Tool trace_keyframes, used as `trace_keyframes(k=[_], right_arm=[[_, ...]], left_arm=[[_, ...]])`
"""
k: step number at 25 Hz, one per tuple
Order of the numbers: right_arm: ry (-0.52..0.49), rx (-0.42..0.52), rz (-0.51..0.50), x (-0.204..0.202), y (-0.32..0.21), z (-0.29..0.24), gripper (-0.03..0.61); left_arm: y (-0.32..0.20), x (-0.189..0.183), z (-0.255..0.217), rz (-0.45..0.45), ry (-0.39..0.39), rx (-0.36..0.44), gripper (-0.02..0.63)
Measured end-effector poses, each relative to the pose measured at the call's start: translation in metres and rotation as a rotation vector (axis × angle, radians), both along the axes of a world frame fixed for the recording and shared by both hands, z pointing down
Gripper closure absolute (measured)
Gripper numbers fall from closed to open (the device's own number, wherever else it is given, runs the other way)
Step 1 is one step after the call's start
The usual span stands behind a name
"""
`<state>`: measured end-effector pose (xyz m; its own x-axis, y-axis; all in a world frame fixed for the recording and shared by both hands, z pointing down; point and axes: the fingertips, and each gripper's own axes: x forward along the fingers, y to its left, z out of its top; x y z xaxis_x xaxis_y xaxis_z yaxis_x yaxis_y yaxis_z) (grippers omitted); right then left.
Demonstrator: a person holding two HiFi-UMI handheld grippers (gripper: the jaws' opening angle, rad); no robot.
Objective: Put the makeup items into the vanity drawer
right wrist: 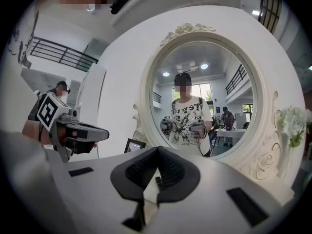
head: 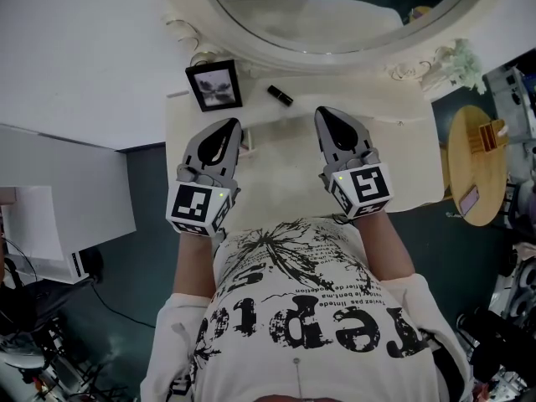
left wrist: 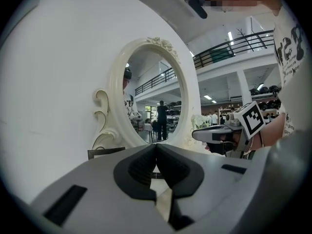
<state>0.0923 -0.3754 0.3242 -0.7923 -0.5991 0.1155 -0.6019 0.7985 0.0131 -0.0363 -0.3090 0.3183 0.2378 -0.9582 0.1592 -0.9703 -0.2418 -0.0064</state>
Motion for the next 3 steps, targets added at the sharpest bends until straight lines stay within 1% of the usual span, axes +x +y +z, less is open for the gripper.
trace_keyframes(k=[3], right_arm=[[-0.001, 0.002, 0.008, 0.0, -0.0004, 0.0013, 0.569]], left_arm=[[0.0004, -0.0015, 0.0026, 0.0, 0.001, -0.004, 0.601]])
